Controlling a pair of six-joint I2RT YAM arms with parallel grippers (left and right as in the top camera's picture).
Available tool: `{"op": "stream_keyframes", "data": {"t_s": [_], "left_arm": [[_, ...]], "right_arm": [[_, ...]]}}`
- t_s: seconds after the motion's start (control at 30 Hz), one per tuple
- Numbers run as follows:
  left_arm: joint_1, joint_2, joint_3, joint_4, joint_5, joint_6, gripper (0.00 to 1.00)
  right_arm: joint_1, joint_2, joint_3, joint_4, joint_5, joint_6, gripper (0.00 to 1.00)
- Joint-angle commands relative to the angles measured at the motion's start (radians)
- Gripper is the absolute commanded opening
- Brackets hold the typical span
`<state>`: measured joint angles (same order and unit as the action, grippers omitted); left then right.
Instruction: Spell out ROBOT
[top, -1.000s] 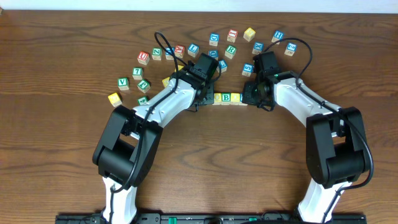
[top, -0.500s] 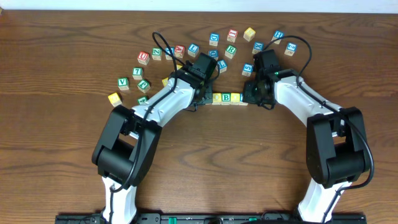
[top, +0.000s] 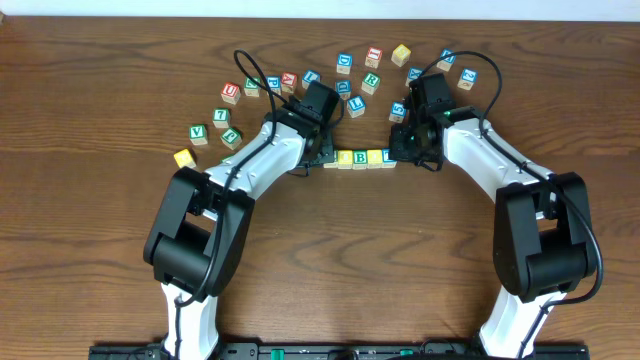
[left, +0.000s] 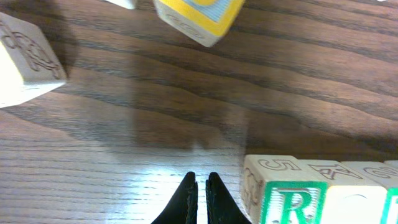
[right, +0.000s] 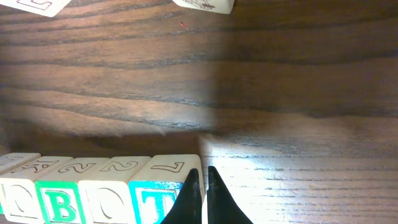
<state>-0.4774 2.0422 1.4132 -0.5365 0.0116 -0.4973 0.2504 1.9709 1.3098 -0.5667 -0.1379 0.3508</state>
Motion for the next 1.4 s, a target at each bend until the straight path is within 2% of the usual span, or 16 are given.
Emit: {"op": "stream_keyframes", "data": {"t_s": [0.0,0.17,0.4,0.57,0.83,1.0,1.37], "left_arm": [[0.025,0.011,-0.003,-0.012,-0.020,-0.001,0.07],[0.074,-0.053,-0.003,-0.023,-0.021,0.052,0.07],[0.141,-0.145,-0.002,-0.048,-0.024,0.059,0.07],[0.198,-0.191,-0.003,-0.072,-0.024,0.095,0.07],[0.267,-0.193,-0.003,-0.104,-0.024,0.112,0.08],[0.296,-0.193,-0.003,-0.110,-0.025,0.112,0.07],[0.304,-0.193,-0.003,-0.112,-0.119,0.111,0.07]], "right_arm": [[-0.014,0.010,0.029,-0.003,-0.003,-0.024,0.01],[-0.044,0.010,0.124,-0.092,-0.003,-0.062,0.02],[-0.031,0.010,0.174,-0.132,-0.031,-0.076,0.02],[0.034,0.010,0.174,-0.080,-0.056,-0.071,0.01],[0.153,0.012,0.174,0.085,-0.056,0.057,0.01],[0.190,0.014,0.175,0.140,-0.056,0.076,0.01],[0.241,0.177,0.308,0.101,-0.087,0.074,0.01]]}}
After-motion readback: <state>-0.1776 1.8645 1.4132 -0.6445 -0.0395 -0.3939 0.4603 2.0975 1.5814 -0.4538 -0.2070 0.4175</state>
